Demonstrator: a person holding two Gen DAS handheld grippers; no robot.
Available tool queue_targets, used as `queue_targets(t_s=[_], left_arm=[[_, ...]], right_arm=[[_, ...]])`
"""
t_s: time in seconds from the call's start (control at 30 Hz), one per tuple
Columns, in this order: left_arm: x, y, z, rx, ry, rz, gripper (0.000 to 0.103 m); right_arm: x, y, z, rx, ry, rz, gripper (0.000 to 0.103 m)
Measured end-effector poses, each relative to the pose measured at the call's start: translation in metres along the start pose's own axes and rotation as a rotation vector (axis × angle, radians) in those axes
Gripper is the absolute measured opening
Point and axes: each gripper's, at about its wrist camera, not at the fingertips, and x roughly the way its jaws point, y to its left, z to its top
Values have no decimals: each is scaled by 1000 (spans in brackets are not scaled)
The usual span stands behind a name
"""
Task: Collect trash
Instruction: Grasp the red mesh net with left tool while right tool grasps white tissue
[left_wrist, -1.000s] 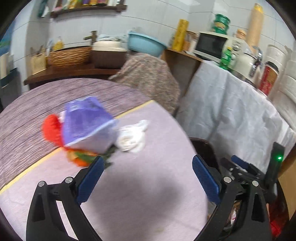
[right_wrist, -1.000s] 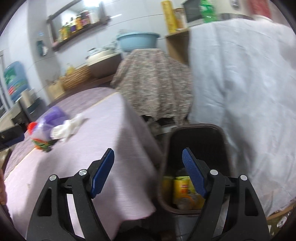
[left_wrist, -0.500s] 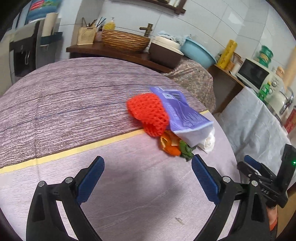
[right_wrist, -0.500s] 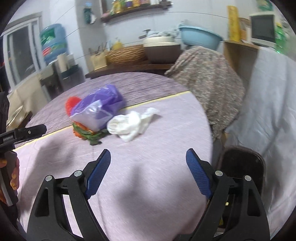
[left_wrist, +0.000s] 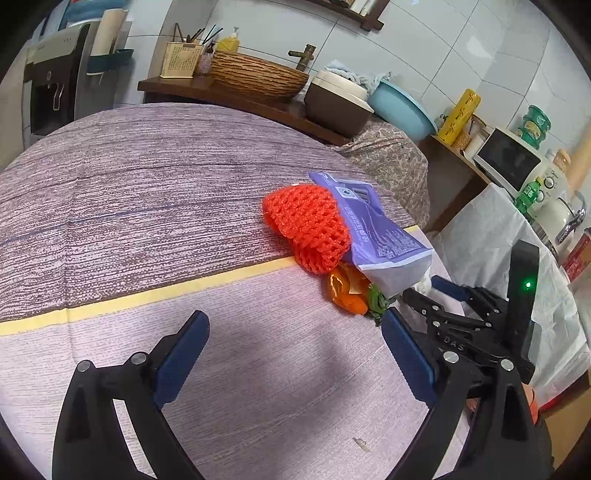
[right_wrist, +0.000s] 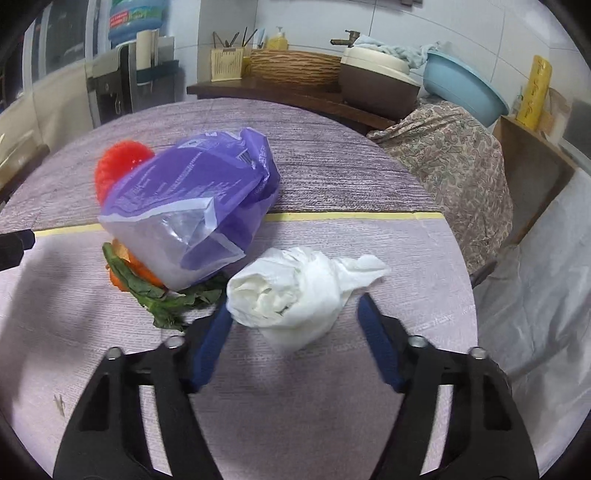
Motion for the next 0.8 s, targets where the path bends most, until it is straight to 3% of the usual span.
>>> queue_targets(t_s=[0.03,0.13,0.33,0.63,0.73,0.8], left_arm=[[0,0,2,-1,0,1,92],[0,-2,10,6,-16,11,92],[12,1,31,-38,-19,-9,92],[48,6,58,-160,12,-33,79],[60,4,60,-153,34,-19,62],[64,5,58,-151,51,-24,46]], right_arm=[[1,0,0,-2,8,1,34],[-4,-3,-5,11,-2,-3,23],[-26,-19,-21,106,-38,22,20],[-58,-12,-44,106,-85,17,20],[-62,-9,-49,108,-92,25,20],[-65,-9,-50,110,-99,27,20]])
